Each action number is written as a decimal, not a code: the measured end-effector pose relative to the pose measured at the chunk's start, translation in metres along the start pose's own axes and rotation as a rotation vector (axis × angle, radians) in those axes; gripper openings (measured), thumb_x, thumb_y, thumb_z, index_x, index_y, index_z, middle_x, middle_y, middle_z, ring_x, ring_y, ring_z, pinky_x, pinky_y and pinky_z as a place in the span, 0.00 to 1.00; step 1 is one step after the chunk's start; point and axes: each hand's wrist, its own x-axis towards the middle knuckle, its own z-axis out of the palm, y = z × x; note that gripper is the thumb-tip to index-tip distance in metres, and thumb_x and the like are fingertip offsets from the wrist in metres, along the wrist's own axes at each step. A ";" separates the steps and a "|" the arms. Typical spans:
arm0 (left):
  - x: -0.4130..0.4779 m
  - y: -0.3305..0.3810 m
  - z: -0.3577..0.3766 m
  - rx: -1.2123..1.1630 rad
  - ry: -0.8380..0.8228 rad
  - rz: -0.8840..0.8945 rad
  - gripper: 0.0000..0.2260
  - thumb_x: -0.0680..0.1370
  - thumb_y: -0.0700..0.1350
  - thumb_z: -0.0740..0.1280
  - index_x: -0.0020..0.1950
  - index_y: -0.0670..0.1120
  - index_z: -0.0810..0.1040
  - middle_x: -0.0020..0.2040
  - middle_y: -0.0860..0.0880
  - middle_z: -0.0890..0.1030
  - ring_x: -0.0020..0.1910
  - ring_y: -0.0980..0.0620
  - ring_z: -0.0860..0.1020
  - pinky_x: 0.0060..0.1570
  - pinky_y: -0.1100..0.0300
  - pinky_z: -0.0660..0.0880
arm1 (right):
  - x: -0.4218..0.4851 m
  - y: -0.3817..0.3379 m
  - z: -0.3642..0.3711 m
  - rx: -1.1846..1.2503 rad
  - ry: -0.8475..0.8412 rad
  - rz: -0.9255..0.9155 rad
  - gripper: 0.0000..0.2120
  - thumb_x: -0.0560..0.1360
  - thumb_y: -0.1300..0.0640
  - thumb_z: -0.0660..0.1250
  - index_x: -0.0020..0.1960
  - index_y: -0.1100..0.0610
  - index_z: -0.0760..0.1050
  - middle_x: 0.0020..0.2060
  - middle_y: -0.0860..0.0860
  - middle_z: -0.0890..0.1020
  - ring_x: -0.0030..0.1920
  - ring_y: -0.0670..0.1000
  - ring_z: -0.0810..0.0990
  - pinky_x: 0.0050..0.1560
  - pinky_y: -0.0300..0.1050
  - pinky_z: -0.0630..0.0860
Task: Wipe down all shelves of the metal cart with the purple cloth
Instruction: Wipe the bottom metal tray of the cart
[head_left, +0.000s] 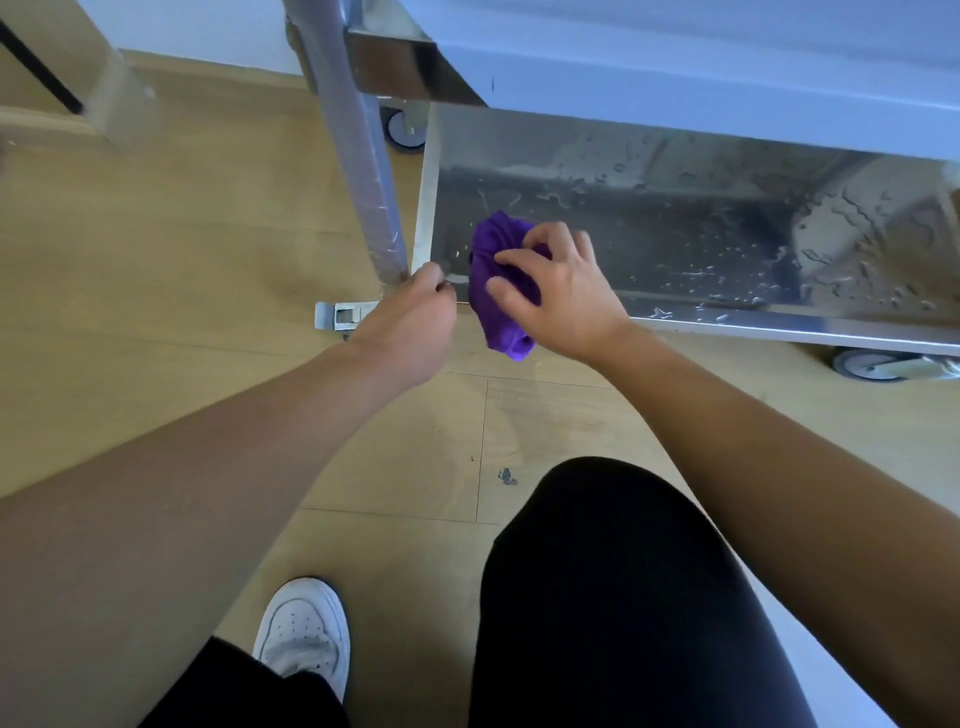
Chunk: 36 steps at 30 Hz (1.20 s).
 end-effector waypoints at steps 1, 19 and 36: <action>-0.001 -0.001 0.000 0.000 -0.009 -0.002 0.14 0.75 0.33 0.62 0.60 0.36 0.74 0.64 0.41 0.68 0.55 0.43 0.75 0.53 0.52 0.74 | -0.002 0.003 0.000 0.012 0.044 -0.020 0.20 0.76 0.44 0.62 0.63 0.52 0.78 0.61 0.55 0.72 0.61 0.60 0.68 0.65 0.56 0.70; 0.003 0.002 0.012 0.005 0.082 -0.086 0.17 0.71 0.31 0.61 0.58 0.41 0.77 0.59 0.48 0.70 0.50 0.42 0.78 0.48 0.46 0.76 | 0.033 0.013 0.045 -0.216 0.006 -0.047 0.23 0.83 0.46 0.50 0.77 0.48 0.59 0.78 0.57 0.56 0.77 0.64 0.50 0.77 0.55 0.52; -0.009 0.000 0.032 -0.074 0.275 -0.033 0.10 0.70 0.30 0.63 0.48 0.38 0.76 0.55 0.46 0.72 0.41 0.41 0.77 0.41 0.45 0.76 | 0.042 0.010 0.045 -0.014 0.045 -0.091 0.25 0.78 0.39 0.58 0.72 0.45 0.68 0.75 0.55 0.63 0.76 0.62 0.56 0.76 0.55 0.54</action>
